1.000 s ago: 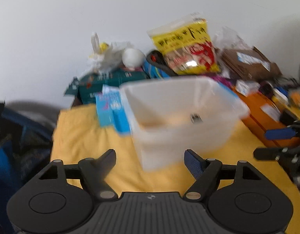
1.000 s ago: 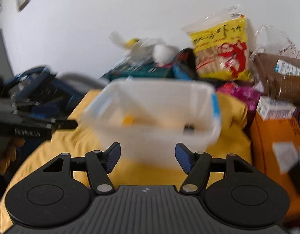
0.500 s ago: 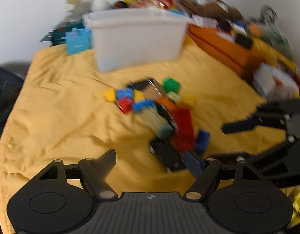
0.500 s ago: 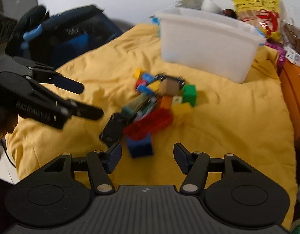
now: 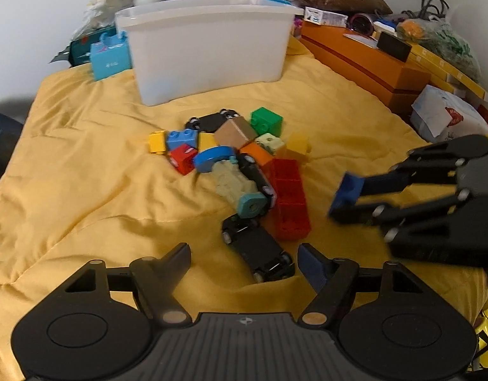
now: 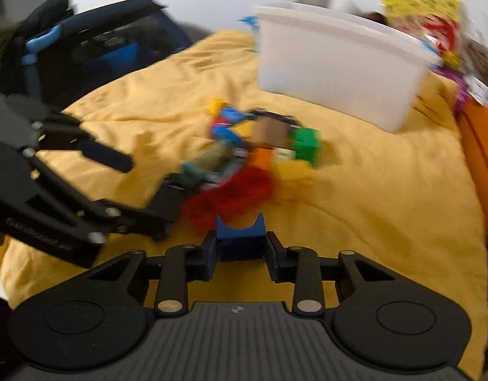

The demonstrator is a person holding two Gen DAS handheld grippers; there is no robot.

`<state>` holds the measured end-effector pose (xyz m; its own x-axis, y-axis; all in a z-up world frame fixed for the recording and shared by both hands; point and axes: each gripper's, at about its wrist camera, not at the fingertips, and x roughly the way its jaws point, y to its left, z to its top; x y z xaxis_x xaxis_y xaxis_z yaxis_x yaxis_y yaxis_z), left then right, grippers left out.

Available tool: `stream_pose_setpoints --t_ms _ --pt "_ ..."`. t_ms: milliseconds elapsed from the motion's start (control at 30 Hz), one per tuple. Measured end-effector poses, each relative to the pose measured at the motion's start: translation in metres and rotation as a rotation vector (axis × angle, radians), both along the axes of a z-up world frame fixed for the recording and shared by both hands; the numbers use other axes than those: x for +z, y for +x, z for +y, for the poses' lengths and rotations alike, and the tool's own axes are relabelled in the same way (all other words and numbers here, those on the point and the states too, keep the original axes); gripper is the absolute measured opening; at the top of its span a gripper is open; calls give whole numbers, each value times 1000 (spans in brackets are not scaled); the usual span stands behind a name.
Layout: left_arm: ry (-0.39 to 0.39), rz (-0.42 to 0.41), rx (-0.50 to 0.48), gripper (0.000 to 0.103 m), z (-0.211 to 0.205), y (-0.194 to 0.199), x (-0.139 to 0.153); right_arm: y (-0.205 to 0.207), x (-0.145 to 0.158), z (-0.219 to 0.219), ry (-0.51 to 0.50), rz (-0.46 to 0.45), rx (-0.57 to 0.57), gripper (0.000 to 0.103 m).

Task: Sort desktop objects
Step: 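Grasp a blue duplo brick with the right tool while the left tool grasps a black car, then carry the blue brick and black car over the white bin and open both tools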

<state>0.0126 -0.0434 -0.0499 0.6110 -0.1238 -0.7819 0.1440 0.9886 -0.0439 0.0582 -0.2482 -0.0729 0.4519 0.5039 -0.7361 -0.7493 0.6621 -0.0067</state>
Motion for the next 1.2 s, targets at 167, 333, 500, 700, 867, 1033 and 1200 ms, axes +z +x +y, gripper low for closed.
stream_pose_setpoints --t_ms 167,333,500,700,867,1033,1200 --pt "39 24 -14 65 -8 9 -12 12 3 -27 6 26 -99 34" --pt "46 -9 -19 36 0 5 -10 14 3 -40 23 45 -148 35" --pt "32 -17 2 33 10 4 -8 15 6 -39 46 52 -153 35" --pt "58 -30 27 33 20 4 -5 15 10 -31 58 45 -147 35" --pt "50 -60 60 33 33 6 4 15 14 -29 66 35 -140 35" --pt "14 -120 117 33 50 6 33 19 30 -31 114 13 -162 35" --pt "-18 -179 158 33 65 16 65 31 59 -33 191 -26 -184 35"
